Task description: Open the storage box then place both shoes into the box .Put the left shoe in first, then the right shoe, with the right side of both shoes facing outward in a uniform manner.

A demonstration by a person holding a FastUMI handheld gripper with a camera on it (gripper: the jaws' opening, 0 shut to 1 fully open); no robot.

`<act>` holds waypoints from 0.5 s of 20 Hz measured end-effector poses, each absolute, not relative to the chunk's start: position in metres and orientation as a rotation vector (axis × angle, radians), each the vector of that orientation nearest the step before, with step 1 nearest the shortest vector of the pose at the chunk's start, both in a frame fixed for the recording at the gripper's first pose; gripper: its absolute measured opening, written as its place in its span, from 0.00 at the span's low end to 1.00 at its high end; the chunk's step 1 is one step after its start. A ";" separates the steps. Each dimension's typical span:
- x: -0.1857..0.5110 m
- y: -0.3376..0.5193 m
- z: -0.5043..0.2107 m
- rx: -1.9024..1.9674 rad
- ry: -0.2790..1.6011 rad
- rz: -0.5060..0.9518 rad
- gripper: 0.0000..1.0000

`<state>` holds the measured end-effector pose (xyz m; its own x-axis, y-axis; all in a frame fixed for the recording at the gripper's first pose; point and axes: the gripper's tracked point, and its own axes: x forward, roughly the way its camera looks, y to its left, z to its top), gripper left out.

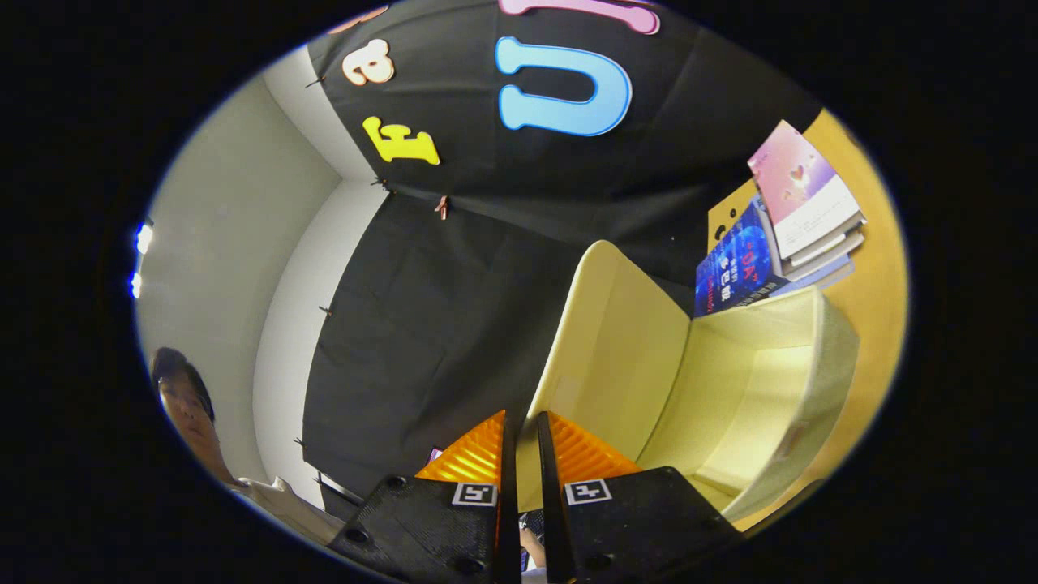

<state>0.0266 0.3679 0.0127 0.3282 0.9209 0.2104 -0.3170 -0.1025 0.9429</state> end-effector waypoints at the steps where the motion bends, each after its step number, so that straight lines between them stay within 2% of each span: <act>1: 0.025 0.379 0.020 1.236 0.643 1.178 0.16; 10: 0.036 0.492 0.049 1.201 0.620 1.156 0.16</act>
<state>0.0360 0.4923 0.0486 0.3442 0.9199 0.1881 -0.3519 -0.0594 0.9341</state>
